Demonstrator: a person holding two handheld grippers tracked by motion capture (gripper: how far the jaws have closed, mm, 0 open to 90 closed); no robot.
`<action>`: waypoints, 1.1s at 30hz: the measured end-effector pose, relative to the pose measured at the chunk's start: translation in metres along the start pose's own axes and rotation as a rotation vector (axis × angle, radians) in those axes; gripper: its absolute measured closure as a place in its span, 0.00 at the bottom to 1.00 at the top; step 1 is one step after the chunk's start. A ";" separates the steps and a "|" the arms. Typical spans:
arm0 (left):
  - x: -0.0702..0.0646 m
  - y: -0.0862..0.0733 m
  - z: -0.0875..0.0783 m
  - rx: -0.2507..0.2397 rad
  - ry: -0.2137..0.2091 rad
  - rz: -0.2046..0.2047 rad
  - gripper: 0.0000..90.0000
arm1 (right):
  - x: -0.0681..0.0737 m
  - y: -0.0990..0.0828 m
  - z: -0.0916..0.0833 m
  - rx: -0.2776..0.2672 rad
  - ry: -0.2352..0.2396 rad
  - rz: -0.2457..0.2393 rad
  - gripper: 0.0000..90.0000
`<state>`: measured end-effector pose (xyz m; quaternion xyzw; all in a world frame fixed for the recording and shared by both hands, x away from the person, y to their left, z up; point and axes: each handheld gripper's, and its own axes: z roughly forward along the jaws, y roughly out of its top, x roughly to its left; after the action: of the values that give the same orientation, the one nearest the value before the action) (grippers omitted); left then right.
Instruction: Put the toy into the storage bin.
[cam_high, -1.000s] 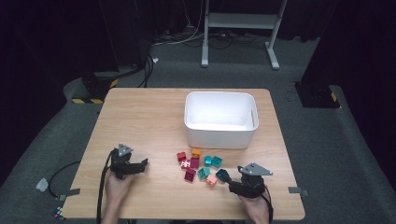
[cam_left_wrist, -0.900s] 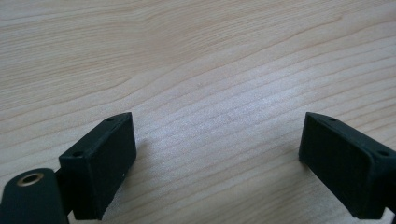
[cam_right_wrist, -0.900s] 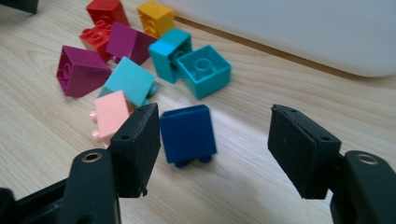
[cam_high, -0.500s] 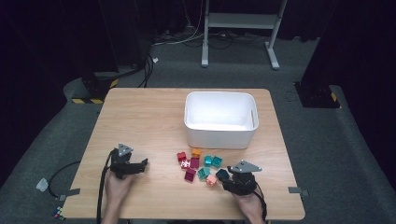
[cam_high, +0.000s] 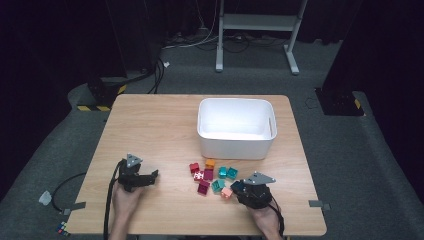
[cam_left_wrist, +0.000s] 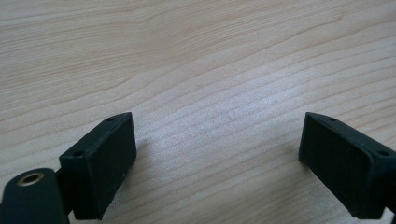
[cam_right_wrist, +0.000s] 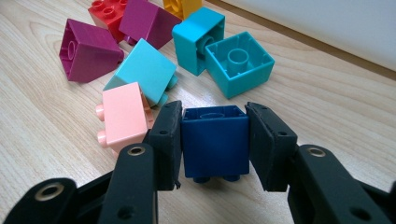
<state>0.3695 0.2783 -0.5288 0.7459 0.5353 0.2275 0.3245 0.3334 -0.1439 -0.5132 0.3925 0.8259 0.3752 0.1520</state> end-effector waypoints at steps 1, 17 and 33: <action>0.000 0.000 0.000 0.000 0.000 0.000 0.12 | 0.000 0.000 0.000 0.000 -0.003 -0.004 0.65; 0.000 0.000 0.000 0.000 0.000 0.000 0.12 | -0.011 0.000 -0.019 -0.047 -0.016 0.029 0.66; 0.000 0.000 0.000 0.000 0.000 0.000 0.12 | -0.033 0.030 -0.056 -0.130 -0.020 0.061 0.66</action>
<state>0.3695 0.2782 -0.5288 0.7459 0.5353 0.2275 0.3245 0.3401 -0.1849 -0.4542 0.4104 0.7859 0.4287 0.1737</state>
